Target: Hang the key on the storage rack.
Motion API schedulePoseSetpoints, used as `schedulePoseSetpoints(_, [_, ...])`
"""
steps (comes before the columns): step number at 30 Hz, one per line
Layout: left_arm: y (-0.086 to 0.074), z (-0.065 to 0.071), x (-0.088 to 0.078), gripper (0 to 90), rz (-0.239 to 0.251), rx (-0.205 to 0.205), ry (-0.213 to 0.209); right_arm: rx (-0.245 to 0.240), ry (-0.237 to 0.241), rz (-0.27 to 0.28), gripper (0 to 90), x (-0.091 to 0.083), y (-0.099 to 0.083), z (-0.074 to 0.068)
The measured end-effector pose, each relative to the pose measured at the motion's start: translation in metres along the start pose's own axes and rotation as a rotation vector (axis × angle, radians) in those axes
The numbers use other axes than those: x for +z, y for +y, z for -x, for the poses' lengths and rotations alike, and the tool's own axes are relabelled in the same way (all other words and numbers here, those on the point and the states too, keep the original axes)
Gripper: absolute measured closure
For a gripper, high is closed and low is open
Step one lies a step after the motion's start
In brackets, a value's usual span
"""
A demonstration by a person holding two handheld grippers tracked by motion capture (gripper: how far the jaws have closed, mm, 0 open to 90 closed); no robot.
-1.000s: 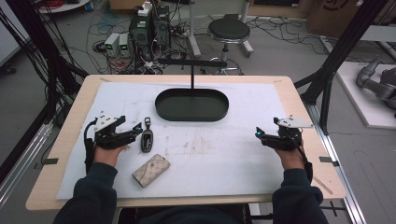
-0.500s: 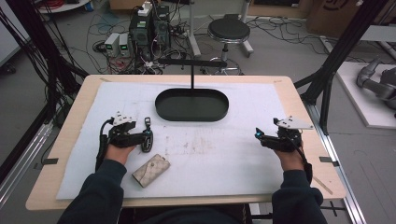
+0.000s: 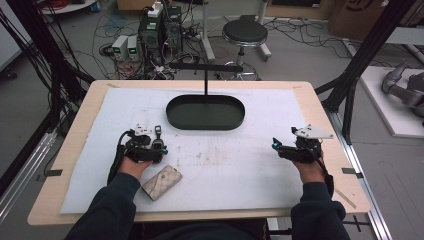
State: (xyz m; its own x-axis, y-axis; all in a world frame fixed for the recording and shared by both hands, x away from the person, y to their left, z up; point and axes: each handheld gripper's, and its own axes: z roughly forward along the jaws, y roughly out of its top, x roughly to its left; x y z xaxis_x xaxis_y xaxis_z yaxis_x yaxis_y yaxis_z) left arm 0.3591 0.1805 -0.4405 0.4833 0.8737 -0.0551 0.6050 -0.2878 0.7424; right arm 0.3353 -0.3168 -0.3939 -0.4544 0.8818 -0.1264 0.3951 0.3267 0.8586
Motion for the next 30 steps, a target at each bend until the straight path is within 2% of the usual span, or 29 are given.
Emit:
schedulePoseSetpoints(2, [0.0, -0.001, -0.001, 38.0, -0.007, 0.011, -0.009, 0.001, -0.002, 0.001, 20.9, 0.0, 0.0, 0.0])
schedulePoseSetpoints(5, [0.001, -0.008, -0.004, 47.3, -0.034, 0.017, -0.05, 0.002, -0.001, 0.001, 20.9, -0.001, -0.001, 0.001])
schedulePoseSetpoints(6, [0.001, -0.011, -0.006, 47.7, -0.043, 0.027, -0.052, 0.004, 0.0, -0.001, 20.9, -0.001, -0.001, 0.001])
schedulePoseSetpoints(9, [-0.002, -0.022, -0.009, 47.5, -0.035, 0.014, -0.056, -0.002, -0.001, -0.002, 20.9, 0.0, -0.001, 0.001])
schedulePoseSetpoints(10, [-0.003, -0.023, -0.01, 47.5, -0.026, 0.006, -0.044, -0.002, -0.001, -0.002, 20.9, 0.0, -0.001, 0.001])
schedulePoseSetpoints(11, [-0.003, -0.024, -0.01, 40.7, -0.019, -0.006, -0.027, 0.0, 0.002, -0.007, 21.0, 0.0, -0.001, 0.0])
schedulePoseSetpoints(12, [-0.003, -0.024, -0.009, 40.7, -0.011, -0.015, -0.008, 0.0, 0.002, -0.007, 21.0, 0.0, -0.001, 0.0])
schedulePoseSetpoints(13, [-0.002, -0.024, -0.009, 36.4, 0.003, -0.013, 0.0, -0.001, 0.003, -0.004, 21.0, 0.0, -0.001, 0.0])
schedulePoseSetpoints(15, [-0.002, -0.022, -0.006, 33.7, 0.026, -0.003, 0.003, -0.003, 0.002, -0.005, 20.9, 0.0, -0.001, 0.0])
schedulePoseSetpoints(18, [-0.002, -0.018, 0.0, 32.2, 0.006, 0.031, 0.014, -0.004, 0.003, -0.005, 21.0, 0.0, -0.001, 0.0])
schedulePoseSetpoints(19, [-0.002, -0.016, 0.004, 32.0, -0.011, 0.058, 0.018, -0.003, 0.004, -0.006, 21.0, 0.001, -0.001, -0.001])
schedulePoseSetpoints(21, [-0.002, -0.015, 0.005, 32.1, -0.013, 0.071, 0.021, -0.002, 0.004, -0.008, 21.0, 0.001, -0.001, -0.001])
schedulePoseSetpoints(22, [-0.002, -0.015, 0.004, 32.8, -0.014, 0.08, 0.011, -0.005, 0.005, -0.007, 21.0, 0.001, -0.001, -0.001])
schedulePoseSetpoints(23, [-0.002, -0.014, 0.003, 46.3, -0.006, 0.099, 0.004, -0.007, 0.007, -0.012, 21.0, 0.001, -0.001, -0.001])
schedulePoseSetpoints(30, [-0.001, -0.016, 0.003, 48.5, -0.005, 0.08, -0.007, -0.024, 0.01, -0.017, 21.3, 0.001, 0.0, -0.003])
